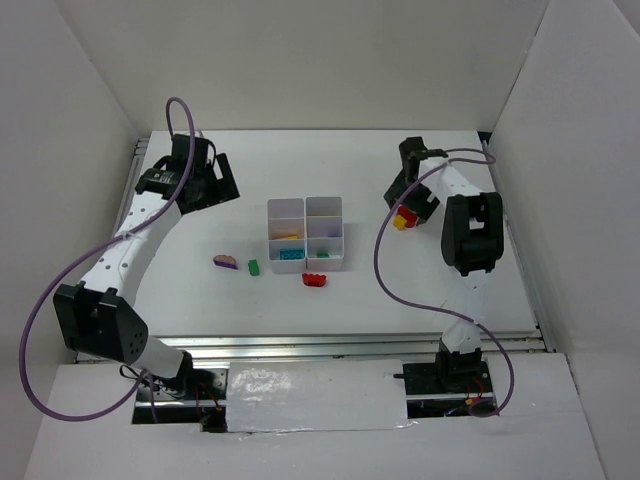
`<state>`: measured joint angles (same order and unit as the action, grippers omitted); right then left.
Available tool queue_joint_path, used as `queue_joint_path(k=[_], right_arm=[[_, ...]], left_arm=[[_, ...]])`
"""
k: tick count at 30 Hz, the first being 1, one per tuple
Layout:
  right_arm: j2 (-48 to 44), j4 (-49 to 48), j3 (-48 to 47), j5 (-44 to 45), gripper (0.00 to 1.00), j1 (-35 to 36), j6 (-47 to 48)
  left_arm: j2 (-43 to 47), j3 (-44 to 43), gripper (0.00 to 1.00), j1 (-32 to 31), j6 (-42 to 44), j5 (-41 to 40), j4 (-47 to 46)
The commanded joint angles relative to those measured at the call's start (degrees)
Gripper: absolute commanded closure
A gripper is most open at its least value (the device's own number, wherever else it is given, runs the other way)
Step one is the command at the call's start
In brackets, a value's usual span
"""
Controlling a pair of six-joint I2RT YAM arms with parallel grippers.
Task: Sort the legos into containers by color
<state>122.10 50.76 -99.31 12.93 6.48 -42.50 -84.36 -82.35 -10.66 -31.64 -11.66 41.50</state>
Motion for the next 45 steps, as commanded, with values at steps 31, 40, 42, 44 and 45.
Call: queue_joint_path(k=[31,40,42,44,45], right_arm=[[1.5,0.7,-0.1,-4.9,1.0,-2.3,-2.3],[-15.9,-5.4,8.4,1.1,1.0,1.3,-11.7],[-20.9,-5.3,9.8,2.8,1.0,2.4,-13.9],[-23.7,-4.9,10.4,4.0,1.0,3.7,-17.4],[-26.4,-4.5,10.9,4.1,1.0,4.1,-19.4]], left_arm=[[-3.4,-7.9,0.0,-2.1,1.8,7.9,-2.2],[-5.2,-13.2,0.0,-8.2,4.9,18.6,-9.1],[-6.5,-16.0,0.0,-11.6,6.1,20.2,-10.9],[-8.1,-17.7,0.0,-14.9,6.8,24.0,-13.3],[-8.7,-19.0,0.01,-15.9,6.4,25.3,-14.1]])
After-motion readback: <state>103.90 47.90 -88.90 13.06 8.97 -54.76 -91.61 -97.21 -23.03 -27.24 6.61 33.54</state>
